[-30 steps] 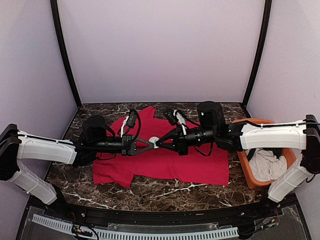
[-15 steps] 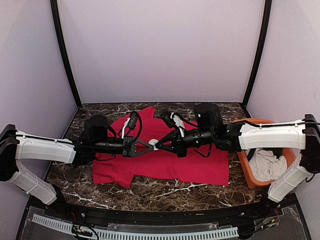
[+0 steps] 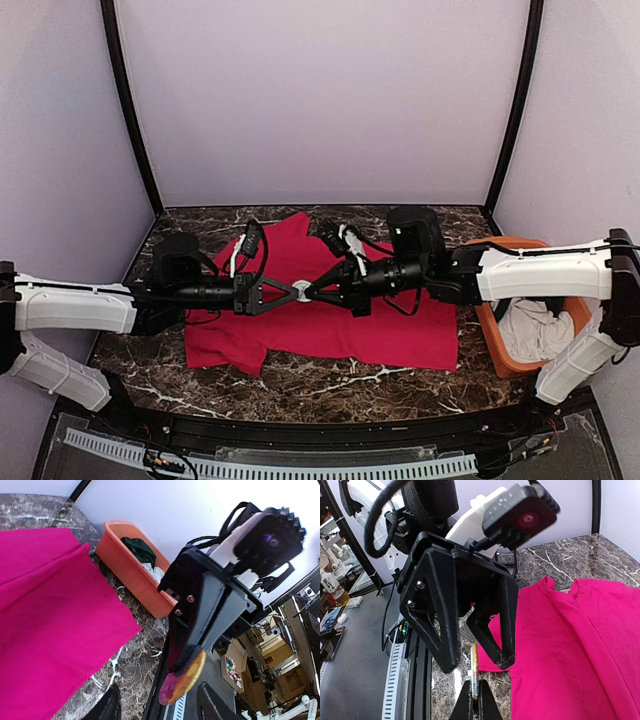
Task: Pin the brooch onto the clothing
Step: Open the brooch.
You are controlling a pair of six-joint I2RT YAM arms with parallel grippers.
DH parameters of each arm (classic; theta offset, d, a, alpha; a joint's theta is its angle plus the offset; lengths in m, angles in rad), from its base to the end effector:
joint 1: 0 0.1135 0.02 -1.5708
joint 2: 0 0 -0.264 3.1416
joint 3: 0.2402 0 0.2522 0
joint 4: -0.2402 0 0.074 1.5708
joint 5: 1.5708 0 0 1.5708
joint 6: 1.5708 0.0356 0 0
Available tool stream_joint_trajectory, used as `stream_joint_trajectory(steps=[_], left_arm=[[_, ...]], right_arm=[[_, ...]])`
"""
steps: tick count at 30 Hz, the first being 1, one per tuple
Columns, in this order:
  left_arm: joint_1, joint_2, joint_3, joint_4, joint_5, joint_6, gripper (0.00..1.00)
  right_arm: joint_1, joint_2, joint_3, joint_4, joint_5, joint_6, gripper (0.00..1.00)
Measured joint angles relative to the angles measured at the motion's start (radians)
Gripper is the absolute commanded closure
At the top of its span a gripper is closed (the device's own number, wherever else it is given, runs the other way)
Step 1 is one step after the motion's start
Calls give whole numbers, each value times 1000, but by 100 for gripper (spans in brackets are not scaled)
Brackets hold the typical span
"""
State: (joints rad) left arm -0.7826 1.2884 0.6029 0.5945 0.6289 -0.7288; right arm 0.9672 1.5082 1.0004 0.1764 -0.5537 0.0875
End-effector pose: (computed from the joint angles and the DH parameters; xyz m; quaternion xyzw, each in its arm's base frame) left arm 0.1812 -0.2097 0.2491 0.2273 0.6965 -0.6059 0.3100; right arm 0.1806 0.2949 0.2764 -0.4771 0.6409 0.4734 0.3708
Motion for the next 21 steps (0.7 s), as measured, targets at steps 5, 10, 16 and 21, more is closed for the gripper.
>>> stream_joint_trajectory(steps=[5,10,16,21], left_arm=[[7,-112,-31,23,-12,20,30],[23,-207,-47,11,-36,46,21],[54,-268,-26,-246,-206,175,2],[71,-273,-24,-360,-273,224,1]], right_arm=[[-12,0,0,17,-29,24,100],[-26,0,0,18,-35,58,100],[-44,62,102,-97,-13,169,100],[-64,138,205,-183,-53,319,100]])
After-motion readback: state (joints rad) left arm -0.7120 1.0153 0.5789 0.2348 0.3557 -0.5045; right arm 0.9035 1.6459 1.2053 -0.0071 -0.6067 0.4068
